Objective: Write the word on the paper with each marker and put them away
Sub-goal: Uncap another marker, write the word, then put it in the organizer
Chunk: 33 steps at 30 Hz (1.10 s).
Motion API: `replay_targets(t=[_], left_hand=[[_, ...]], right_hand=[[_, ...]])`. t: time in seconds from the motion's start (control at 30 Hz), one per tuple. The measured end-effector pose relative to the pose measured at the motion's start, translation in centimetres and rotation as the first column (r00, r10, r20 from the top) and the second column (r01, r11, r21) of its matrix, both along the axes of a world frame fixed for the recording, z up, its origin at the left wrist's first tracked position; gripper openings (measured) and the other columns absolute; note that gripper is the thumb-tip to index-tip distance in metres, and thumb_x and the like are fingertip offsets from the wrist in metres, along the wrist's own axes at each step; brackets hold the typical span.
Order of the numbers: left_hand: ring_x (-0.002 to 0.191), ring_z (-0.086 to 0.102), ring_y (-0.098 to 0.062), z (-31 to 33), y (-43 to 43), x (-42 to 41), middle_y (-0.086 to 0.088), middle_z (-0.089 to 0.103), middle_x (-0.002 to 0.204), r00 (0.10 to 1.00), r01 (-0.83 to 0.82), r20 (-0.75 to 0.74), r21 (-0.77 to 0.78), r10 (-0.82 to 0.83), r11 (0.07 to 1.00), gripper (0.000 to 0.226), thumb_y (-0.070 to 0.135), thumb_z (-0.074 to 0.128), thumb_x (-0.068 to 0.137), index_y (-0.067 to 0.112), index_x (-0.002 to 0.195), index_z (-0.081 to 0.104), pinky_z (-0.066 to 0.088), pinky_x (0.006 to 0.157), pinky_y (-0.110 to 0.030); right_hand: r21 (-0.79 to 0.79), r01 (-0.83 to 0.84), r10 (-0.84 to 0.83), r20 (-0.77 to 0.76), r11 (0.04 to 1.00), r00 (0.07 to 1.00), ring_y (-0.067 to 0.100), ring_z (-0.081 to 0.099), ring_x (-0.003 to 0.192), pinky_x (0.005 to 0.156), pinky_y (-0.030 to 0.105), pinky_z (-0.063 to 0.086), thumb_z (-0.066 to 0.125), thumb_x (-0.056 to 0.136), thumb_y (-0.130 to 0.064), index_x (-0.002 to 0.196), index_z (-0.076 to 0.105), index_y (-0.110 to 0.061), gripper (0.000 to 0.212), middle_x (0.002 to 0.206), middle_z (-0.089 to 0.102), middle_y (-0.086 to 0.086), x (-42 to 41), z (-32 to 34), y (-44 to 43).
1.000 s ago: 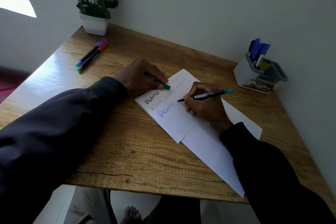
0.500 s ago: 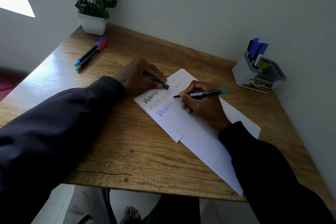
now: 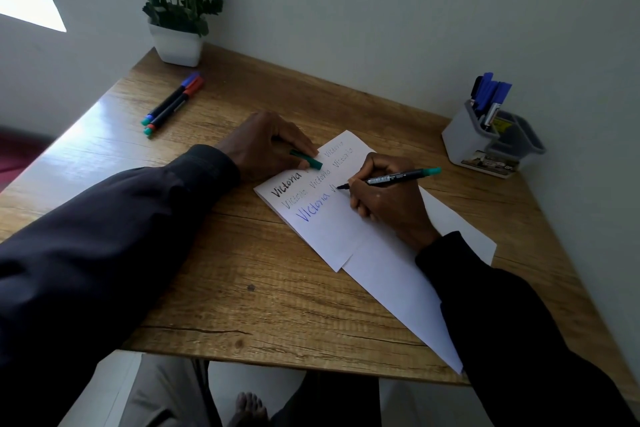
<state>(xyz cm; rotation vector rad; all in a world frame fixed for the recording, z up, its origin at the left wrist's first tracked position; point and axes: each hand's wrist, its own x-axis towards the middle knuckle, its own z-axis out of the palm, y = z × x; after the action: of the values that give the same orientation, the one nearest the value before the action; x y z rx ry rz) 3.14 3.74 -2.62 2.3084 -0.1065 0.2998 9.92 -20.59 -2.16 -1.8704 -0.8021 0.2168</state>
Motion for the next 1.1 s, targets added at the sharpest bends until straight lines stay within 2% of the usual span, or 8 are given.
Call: replay_targets(t=[0.17, 0.47, 0.7, 0.87, 1.0, 1.1], left_hand=[[0.095, 0.058, 0.021, -0.12, 0.08, 0.19, 0.016, 0.07, 0.113, 1.0, 0.008, -0.001, -0.001, -0.008, 1.0, 0.024, 0.021, 0.08, 0.081, 0.028, 0.103, 0.078, 0.044, 0.072, 0.002], [0.093, 0.057, 0.021, 0.03, 0.1, 0.02, 0.014, 0.069, 0.113, 1.0, 0.01, 0.008, 0.006, -0.01, 1.0, 0.024, 0.02, 0.08, 0.081, 0.027, 0.104, 0.078, 0.043, 0.073, 0.002], [0.093, 0.056, 0.021, 0.03, 0.04, 0.03, 0.014, 0.069, 0.114, 1.0, 0.008, 0.011, 0.015, -0.009, 1.0, 0.025, 0.019, 0.08, 0.081, 0.027, 0.104, 0.078, 0.042, 0.074, 0.003], [0.093, 0.053, 0.025, -0.01, 0.08, 0.04, 0.013, 0.07, 0.113, 1.0, 0.007, 0.023, 0.026, -0.008, 1.0, 0.024, 0.019, 0.08, 0.081, 0.026, 0.104, 0.078, 0.039, 0.075, 0.005], [0.096, 0.057, 0.02, -0.04, 0.09, 0.13, 0.014, 0.07, 0.114, 1.0, 0.01, 0.005, 0.003, -0.01, 1.0, 0.025, 0.019, 0.08, 0.081, 0.027, 0.104, 0.078, 0.043, 0.075, 0.002], [0.095, 0.057, 0.021, -0.05, 0.16, 0.1, 0.014, 0.07, 0.114, 1.0, 0.009, 0.004, 0.002, -0.009, 1.0, 0.025, 0.019, 0.08, 0.081, 0.027, 0.104, 0.078, 0.043, 0.075, 0.003]], right_hand=[[0.014, -0.028, 0.028, -0.019, 1.0, 0.999, 0.025, 0.06, 0.046, 0.041, 0.025, 0.044, 0.07, 0.094, -0.005, 0.08, 0.064, 0.001, 0.017, 0.064, 0.068, 0.015, -0.08, -0.09, 0.09], [0.007, 0.01, -0.009, -0.009, 1.0, 1.0, 0.025, 0.062, 0.045, 0.041, 0.027, 0.045, 0.07, 0.093, -0.006, 0.078, 0.065, -0.004, 0.016, 0.064, 0.069, 0.013, 0.15, -0.31, 0.15], [0.019, 0.044, -0.044, -0.027, 0.999, 0.999, 0.026, 0.06, 0.043, 0.039, 0.026, 0.044, 0.068, 0.091, 0.001, 0.076, 0.061, 0.003, 0.017, 0.062, 0.067, 0.017, 0.14, -0.22, 0.07], [0.02, 0.047, -0.047, -0.011, 0.999, 0.999, 0.026, 0.062, 0.044, 0.04, 0.028, 0.046, 0.07, 0.093, -0.006, 0.078, 0.065, -0.001, 0.016, 0.063, 0.069, 0.014, 0.16, -0.31, 0.19], [-0.008, 0.071, -0.071, -0.015, 0.997, 0.997, 0.025, 0.06, 0.042, 0.039, 0.026, 0.042, 0.07, 0.088, -0.003, 0.075, 0.061, 0.004, 0.017, 0.06, 0.068, 0.015, 0.12, -0.16, 0.04], [0.008, 0.076, -0.076, -0.017, 0.997, 0.997, 0.025, 0.06, 0.042, 0.039, 0.025, 0.042, 0.07, 0.088, -0.002, 0.073, 0.06, 0.0, 0.018, 0.06, 0.067, 0.016, 0.02, -0.09, 0.1]])
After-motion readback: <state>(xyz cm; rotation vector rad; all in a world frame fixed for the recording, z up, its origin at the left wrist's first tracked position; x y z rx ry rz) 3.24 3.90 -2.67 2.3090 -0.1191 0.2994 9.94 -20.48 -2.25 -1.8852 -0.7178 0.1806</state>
